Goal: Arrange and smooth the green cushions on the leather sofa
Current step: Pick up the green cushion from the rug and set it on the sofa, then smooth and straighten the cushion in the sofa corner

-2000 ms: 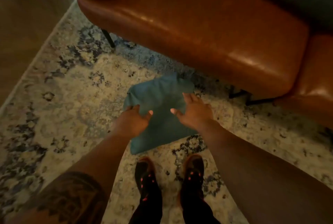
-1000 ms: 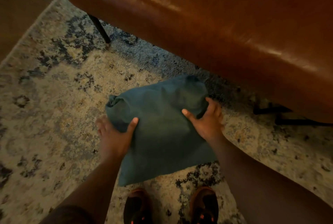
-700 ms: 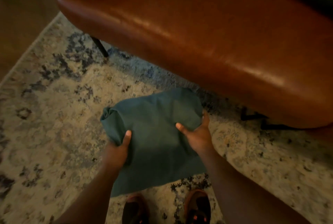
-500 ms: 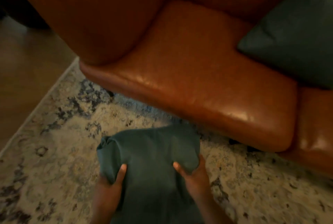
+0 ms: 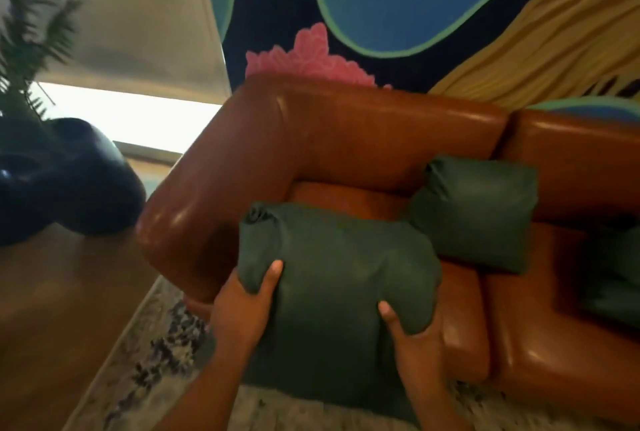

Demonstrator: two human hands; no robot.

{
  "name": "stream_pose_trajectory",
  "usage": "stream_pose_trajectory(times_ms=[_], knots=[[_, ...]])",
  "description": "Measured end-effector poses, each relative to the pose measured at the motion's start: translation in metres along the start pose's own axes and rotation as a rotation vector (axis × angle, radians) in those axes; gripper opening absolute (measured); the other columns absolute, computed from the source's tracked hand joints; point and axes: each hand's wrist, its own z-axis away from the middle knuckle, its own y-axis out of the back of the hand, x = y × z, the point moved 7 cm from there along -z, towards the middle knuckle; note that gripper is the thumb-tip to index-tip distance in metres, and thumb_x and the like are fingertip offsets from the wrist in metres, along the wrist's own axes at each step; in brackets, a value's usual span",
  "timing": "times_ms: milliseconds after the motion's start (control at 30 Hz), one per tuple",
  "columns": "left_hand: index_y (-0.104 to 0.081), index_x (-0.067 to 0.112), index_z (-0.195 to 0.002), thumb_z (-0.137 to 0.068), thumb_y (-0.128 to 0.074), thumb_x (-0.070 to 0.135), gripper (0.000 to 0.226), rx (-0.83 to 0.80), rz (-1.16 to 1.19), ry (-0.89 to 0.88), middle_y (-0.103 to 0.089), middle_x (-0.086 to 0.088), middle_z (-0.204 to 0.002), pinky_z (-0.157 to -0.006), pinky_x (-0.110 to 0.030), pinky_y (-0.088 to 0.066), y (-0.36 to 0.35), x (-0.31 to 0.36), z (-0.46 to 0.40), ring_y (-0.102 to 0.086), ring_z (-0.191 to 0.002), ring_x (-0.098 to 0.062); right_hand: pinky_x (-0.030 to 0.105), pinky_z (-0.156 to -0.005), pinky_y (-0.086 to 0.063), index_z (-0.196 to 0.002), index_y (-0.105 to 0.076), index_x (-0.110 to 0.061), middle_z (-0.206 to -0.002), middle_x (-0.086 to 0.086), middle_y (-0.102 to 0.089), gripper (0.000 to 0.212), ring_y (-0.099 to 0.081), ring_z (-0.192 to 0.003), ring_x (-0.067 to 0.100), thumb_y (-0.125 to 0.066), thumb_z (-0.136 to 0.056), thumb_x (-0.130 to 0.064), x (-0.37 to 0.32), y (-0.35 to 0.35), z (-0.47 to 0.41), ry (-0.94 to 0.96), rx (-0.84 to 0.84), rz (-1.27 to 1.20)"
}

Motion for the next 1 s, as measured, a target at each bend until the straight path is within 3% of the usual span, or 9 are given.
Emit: stream_pose_trajectory(times_ms=[100,167,333,600,767,900,1000], knots=[[-0.063,0.031,-0.131,-0.072,-0.048,0.095,0.089,-0.002,0.024,-0.114,-0.072,-0.004,-0.128,-0.101,-0.044,-0.05,-0.012,0.06,-0.042,-0.064,-0.122,-0.034,0.027,-0.107,-0.041,-0.151,-0.048,-0.016,-0.149,0.007,-0.058,0.124,-0.054,-0.138,0.023,-0.077,-0.055,-0.088,-0.034,0.008,-0.055,0.018,0.087,-0.086],[-0.066,0.025,-0.129,-0.08,-0.058,0.084,0.077,-0.003,0.064,-0.156,-0.072,-0.007,-0.128,-0.099,-0.04,-0.048,-0.019,0.095,-0.069,-0.063,-0.122,-0.033,0.029,-0.107,-0.041,-0.154,-0.045,-0.014,-0.15,0.009,-0.057,0.133,-0.054,-0.138,0.027,-0.072,-0.051,-0.094,-0.044,0.002,-0.092,0.038,0.079,-0.085],[-0.066,0.02,-0.129,-0.086,-0.061,0.071,0.067,-0.033,0.119,-0.199,-0.071,-0.007,-0.128,-0.093,-0.035,-0.046,-0.042,0.138,-0.128,-0.063,-0.123,-0.03,0.03,-0.096,-0.042,-0.16,-0.034,-0.021,-0.151,0.006,-0.056,0.108,-0.055,-0.135,0.029,-0.089,-0.072,-0.052,-0.065,-0.014,-0.171,-0.041,0.002,-0.096],[-0.064,0.022,-0.134,-0.088,-0.062,0.065,0.064,-0.113,0.138,-0.187,-0.069,-0.005,-0.132,-0.094,-0.034,-0.043,-0.09,0.142,-0.198,-0.061,-0.126,-0.028,0.03,-0.099,-0.045,-0.159,-0.035,-0.02,-0.149,0.003,-0.058,0.107,-0.058,-0.133,0.026,-0.091,-0.073,-0.047,-0.041,-0.057,-0.245,-0.061,-0.031,-0.099],[-0.061,0.022,-0.139,-0.09,-0.062,0.062,0.063,-0.168,0.144,-0.134,-0.065,-0.003,-0.137,-0.098,-0.034,-0.042,-0.125,0.118,-0.244,-0.058,-0.129,-0.026,0.027,-0.098,-0.044,-0.157,-0.035,-0.021,-0.14,-0.005,-0.056,0.1,-0.055,-0.123,0.012,-0.091,-0.077,-0.037,-0.016,-0.089,-0.276,-0.082,-0.053,-0.102],[-0.062,0.027,-0.136,-0.087,-0.064,0.063,0.061,-0.261,0.175,-0.144,-0.066,0.009,-0.126,-0.099,-0.033,-0.043,-0.158,0.1,-0.281,-0.059,-0.125,-0.016,0.012,-0.089,-0.044,-0.155,-0.033,-0.021,-0.136,-0.009,-0.052,0.093,-0.053,-0.122,0.01,-0.089,-0.082,-0.029,0.009,-0.114,-0.304,-0.08,-0.035,-0.086],[-0.062,0.031,-0.135,-0.079,-0.071,0.074,0.071,-0.39,0.171,-0.115,-0.067,0.015,-0.126,-0.103,-0.035,-0.048,-0.186,0.079,-0.305,-0.062,-0.121,-0.01,0.022,-0.097,-0.043,-0.156,-0.033,-0.021,-0.138,-0.007,-0.052,0.091,-0.052,-0.123,0.011,-0.088,-0.083,-0.029,0.028,-0.128,-0.314,-0.099,-0.018,-0.064]])
